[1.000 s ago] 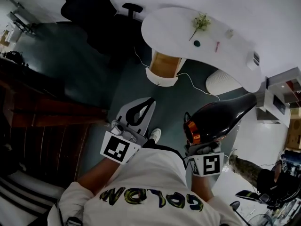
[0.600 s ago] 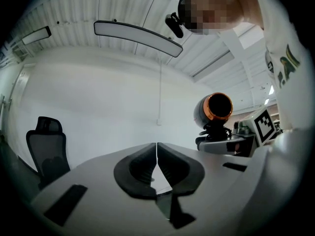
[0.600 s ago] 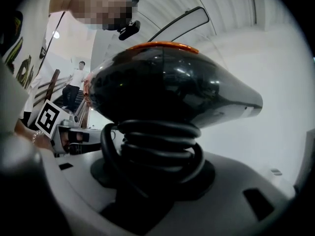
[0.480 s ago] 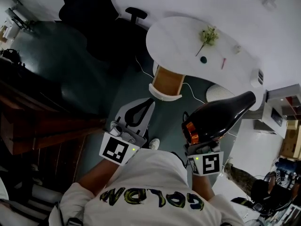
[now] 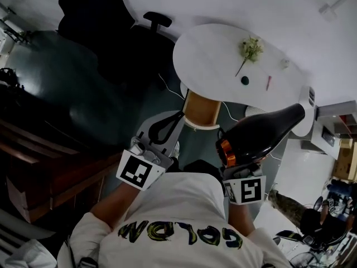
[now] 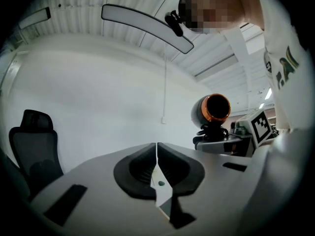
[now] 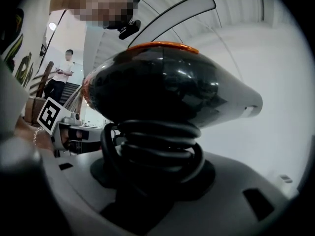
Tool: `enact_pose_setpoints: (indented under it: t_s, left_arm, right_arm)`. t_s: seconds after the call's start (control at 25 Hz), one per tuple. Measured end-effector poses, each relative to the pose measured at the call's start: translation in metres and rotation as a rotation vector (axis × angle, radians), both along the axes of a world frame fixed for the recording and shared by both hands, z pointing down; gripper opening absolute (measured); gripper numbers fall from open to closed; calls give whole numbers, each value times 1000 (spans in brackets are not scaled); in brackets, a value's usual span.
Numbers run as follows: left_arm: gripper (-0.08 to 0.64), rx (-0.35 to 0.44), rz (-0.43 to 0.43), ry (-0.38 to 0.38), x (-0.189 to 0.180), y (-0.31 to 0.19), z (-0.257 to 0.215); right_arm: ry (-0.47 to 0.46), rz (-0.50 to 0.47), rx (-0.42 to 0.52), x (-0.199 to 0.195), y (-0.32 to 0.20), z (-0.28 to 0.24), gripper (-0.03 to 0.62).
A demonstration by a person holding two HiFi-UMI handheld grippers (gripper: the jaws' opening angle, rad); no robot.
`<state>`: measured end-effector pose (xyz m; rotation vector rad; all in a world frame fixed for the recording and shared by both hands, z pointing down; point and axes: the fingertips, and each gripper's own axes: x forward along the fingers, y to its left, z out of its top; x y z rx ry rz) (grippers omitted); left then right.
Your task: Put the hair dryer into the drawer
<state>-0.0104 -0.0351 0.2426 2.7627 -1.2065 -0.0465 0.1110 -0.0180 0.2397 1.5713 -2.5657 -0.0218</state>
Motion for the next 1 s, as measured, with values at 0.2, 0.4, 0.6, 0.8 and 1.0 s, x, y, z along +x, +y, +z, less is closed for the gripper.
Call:
enact_pose_setpoints:
  t_s: [0.2,0.4,0.6,0.8,1.0]
  left_arm:
    - [20,-7,40,-3,11,-19,2]
    - [45,-36,56,-23,23,-36,13]
    - [63,-111,106,-19,38,-43,40]
    - [88,-197,143,12,44,-41,76]
    - [97,-237,204,8,49,-31,111]
  right_arm:
    - [7,2,-22,3,-14,8,249]
    - [34,-49,-70,12,-28,27,249]
    - [101,-163,-206,18,-32,76,249]
    - [191,-305,-358,18,-19,140,249]
    - [233,-470,-508,10,7,202,249]
